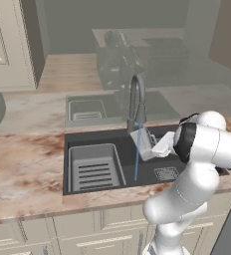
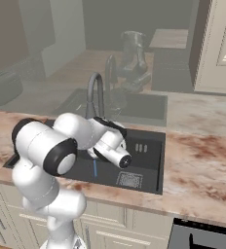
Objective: Turn on the sink faucet and place the jug under the water for a few seconds to fill it up.
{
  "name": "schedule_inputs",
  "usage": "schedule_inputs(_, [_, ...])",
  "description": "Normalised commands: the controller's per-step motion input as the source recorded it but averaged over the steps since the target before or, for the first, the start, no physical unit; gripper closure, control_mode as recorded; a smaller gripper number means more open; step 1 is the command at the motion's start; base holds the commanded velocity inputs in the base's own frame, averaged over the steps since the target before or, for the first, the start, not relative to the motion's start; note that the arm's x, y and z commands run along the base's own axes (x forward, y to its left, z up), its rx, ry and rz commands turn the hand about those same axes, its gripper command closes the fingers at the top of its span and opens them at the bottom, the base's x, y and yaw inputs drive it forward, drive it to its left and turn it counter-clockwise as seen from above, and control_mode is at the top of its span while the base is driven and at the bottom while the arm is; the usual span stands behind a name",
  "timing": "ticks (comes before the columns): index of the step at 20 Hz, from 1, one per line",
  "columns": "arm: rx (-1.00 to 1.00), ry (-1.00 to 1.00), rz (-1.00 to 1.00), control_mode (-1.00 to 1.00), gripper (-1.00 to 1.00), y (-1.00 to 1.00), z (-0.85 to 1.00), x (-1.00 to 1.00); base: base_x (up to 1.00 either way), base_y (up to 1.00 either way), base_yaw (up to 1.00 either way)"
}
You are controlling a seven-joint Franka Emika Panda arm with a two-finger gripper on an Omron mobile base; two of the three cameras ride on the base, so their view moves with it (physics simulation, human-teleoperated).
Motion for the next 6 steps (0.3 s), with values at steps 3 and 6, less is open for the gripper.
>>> schedule_inputs(3, [0.0,0.0,0.0,-1.0,1.0,0.0,0.0,0.0,0.0,0.0,0.0])
schedule_inputs(6, [0.0,0.0,0.0,-1.0,1.0,0.0,0.0,0.0,0.0,0.0,0.0])
